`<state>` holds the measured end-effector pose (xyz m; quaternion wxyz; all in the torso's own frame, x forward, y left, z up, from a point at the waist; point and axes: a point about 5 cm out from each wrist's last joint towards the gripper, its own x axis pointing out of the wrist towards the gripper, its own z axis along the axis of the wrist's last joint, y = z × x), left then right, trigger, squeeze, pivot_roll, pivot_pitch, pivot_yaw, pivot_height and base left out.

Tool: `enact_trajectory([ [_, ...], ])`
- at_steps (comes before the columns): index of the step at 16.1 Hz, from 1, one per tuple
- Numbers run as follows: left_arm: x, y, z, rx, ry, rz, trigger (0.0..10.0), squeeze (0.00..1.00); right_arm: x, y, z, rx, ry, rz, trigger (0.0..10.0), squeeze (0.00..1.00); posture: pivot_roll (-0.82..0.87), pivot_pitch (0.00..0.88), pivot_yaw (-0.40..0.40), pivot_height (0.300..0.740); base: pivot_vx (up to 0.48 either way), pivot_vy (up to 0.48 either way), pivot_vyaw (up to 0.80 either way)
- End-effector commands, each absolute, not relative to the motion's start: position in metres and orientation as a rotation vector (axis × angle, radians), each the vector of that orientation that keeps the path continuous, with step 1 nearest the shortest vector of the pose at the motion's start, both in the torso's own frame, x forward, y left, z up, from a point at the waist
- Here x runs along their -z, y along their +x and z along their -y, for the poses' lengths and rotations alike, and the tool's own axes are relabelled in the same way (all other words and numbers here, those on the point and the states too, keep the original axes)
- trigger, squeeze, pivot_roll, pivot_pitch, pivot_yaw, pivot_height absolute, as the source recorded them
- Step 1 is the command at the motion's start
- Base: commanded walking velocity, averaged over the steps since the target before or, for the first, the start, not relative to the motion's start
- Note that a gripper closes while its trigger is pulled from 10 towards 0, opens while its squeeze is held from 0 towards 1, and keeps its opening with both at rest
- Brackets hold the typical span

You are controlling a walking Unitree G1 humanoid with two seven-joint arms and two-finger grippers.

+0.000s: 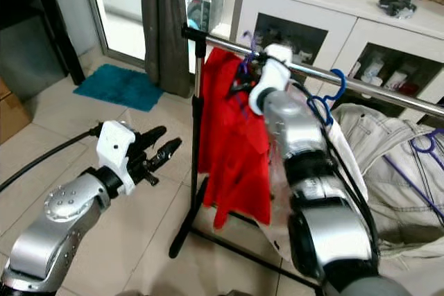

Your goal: Hang hanger

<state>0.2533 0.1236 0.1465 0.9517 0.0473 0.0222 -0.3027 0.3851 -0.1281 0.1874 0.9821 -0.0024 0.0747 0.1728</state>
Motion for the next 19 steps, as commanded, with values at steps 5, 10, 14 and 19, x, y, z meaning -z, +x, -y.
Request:
enact_trajectory([
  [5, -0.14, 0.254, -0.117, 0.593, 0.105, -0.061, 10.0, 0.0, -0.17, 0.331, 0.123, -0.529, 0.0, -0.147, 0.0, 0.0, 0.0, 0.0, -0.08, 0.74, 0.0, 0.0, 0.0],
  [10, -0.135, 0.255, -0.118, 0.563, 0.106, -0.08, 10.0, 0.0, -0.132, 0.277, 0.14, -0.459, -0.061, -0.231, 0.0, 0.0, -0.02, 0.0, -0.062, 0.74, 0.0, 0.0, 0.0],
  [14, -0.133, 0.256, -0.119, 0.542, 0.094, -0.084, 10.0, 0.0, -0.124, 0.27, 0.142, -0.367, -0.008, -0.226, 0.0, 0.0, -0.02, 0.0, -0.073, 0.74, -0.066, 0.0, 0.0],
  [19, -0.133, 0.257, -0.119, 0.538, 0.098, -0.086, 10.0, 0.0, -0.121, 0.265, 0.137, -0.356, 0.009, -0.231, 0.0, 0.0, -0.02, 0.0, -0.074, 0.74, -0.301, 0.0, 0.0],
])
